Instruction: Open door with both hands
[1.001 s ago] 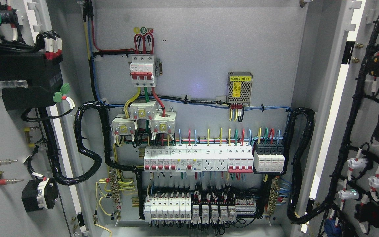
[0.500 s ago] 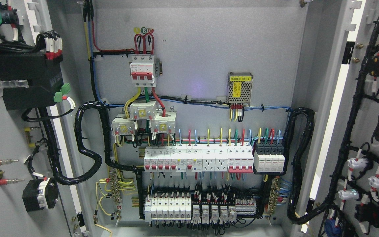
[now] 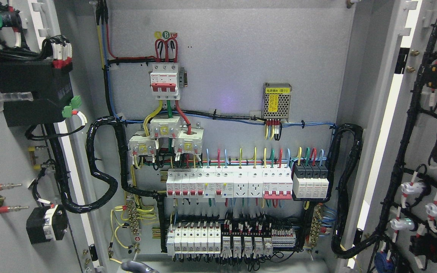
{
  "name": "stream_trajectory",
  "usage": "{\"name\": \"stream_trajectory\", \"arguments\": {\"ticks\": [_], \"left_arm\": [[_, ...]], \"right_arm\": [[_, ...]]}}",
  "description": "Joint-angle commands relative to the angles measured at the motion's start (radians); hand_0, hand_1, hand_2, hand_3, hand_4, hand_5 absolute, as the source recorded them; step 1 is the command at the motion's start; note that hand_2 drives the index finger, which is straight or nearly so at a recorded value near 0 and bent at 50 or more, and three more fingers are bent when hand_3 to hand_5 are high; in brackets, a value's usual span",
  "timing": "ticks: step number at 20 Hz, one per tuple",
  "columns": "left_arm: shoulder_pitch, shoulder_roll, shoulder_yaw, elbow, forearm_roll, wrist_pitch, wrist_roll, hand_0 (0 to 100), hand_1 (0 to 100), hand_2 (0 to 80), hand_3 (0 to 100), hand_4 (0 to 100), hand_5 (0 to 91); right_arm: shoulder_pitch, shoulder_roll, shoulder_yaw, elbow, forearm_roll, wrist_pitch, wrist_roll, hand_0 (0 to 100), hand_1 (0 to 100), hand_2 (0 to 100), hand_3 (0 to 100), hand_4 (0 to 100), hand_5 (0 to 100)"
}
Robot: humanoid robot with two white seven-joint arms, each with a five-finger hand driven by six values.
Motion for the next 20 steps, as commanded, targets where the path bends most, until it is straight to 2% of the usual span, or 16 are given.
{"name": "stream_trajectory", "arguments": {"ticks": [1, 7, 11, 14, 17, 20], "left_arm": [[0.018, -0.003, 0.015, 0.017, 0.007, 0.001, -0.012, 12, 39, 0.0, 0, 0, 0.0], [0.0, -0.003, 0.012, -0.012, 0.007, -0.002, -0.013, 12, 39, 0.0, 0, 0, 0.0], [0.002, -0.006, 0.013, 0.001, 0.012, 0.009, -0.016, 12, 39, 0.0, 0, 0, 0.0], [0.002, -0.006, -0.005, -0.057, 0.001, 0.001, -0.016, 12, 39, 0.0, 0, 0, 0.0], [0.055, -0.015, -0.071, -0.284, 0.0, -0.006, -0.016, 12, 39, 0.0, 0, 0, 0.0], [0.207, -0.009, -0.12, -0.689, 0.0, -0.008, -0.016, 12, 39, 0.0, 0, 0, 0.0]], "right_arm": [[0.164, -0.188, -0.109, -0.075, 0.002, -0.082, -0.001, 12, 39, 0, 0, 0, 0], [0.322, -0.245, -0.145, -0.097, 0.0, -0.211, 0.006, 12, 39, 0, 0, 0, 0], [0.414, -0.251, -0.203, -0.172, 0.0, -0.278, 0.007, 12, 39, 0, 0, 0, 0], [0.479, -0.271, -0.227, -0.201, 0.002, -0.37, 0.007, 12, 39, 0, 0, 0, 0], [0.54, -0.291, -0.27, -0.221, 0.002, -0.43, 0.009, 12, 39, 0, 0, 0, 0], [0.591, -0.319, -0.309, -0.246, 0.002, -0.485, 0.007, 12, 39, 0, 0, 0, 0]]}}
